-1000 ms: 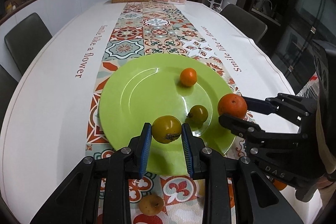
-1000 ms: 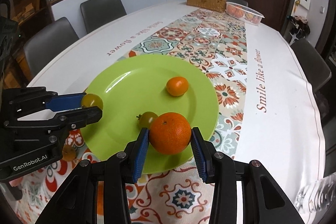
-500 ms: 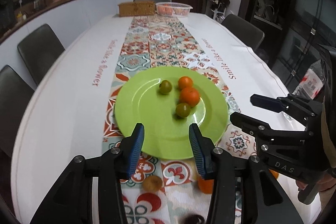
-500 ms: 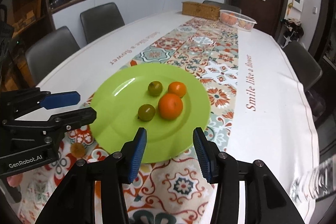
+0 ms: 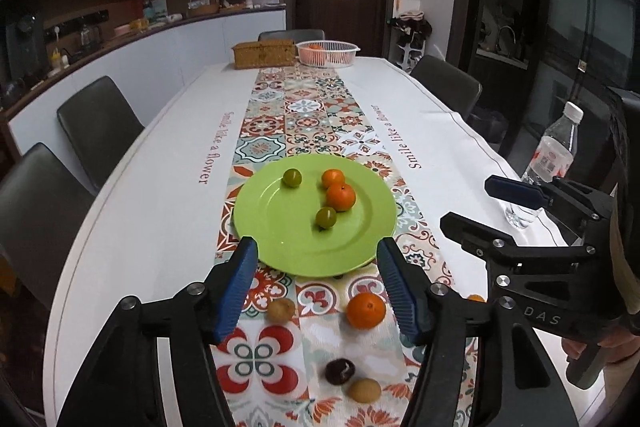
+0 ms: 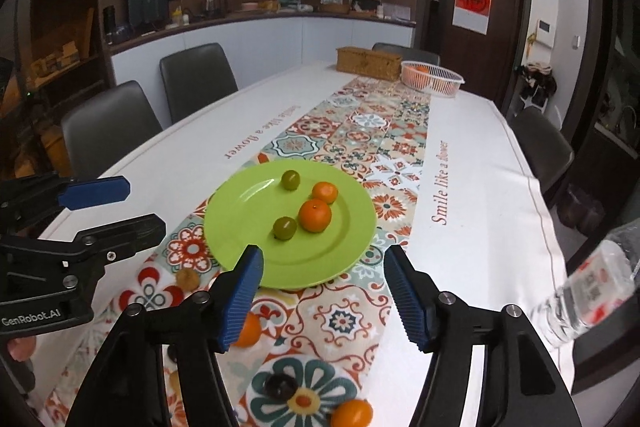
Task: Organize fruits
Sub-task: 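Withdraw both grippers from the plate toward the fruits on the runner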
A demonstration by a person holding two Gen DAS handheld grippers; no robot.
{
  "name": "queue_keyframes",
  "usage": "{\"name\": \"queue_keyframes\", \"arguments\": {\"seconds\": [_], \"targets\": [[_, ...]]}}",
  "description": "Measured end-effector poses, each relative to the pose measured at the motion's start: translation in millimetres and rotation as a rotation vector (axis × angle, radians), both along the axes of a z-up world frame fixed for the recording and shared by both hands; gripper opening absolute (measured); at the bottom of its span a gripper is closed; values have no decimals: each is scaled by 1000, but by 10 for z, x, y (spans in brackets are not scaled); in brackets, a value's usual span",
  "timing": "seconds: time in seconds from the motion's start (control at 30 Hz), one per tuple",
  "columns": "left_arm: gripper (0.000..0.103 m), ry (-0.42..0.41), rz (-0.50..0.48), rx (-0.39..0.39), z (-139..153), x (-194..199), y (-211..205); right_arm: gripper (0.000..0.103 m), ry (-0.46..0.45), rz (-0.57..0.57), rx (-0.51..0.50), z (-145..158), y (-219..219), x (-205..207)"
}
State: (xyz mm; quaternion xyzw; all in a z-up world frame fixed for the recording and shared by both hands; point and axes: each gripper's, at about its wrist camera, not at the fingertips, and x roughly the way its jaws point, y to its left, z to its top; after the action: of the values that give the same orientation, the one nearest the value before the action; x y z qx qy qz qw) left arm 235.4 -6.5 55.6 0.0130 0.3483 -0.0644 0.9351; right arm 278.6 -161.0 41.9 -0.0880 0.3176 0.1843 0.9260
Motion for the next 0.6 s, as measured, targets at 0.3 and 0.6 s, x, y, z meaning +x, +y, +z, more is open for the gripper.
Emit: {"name": "queue_keyframes", "arguments": {"seconds": [0.3,0.6], "targets": [[70,10,19,16,1,-312,-121,68,0,-33,-4,-1,-152,-298],[73,61,30,16,-169,-497,-272,68,32,-74,7,-126,-383,-471]]}}
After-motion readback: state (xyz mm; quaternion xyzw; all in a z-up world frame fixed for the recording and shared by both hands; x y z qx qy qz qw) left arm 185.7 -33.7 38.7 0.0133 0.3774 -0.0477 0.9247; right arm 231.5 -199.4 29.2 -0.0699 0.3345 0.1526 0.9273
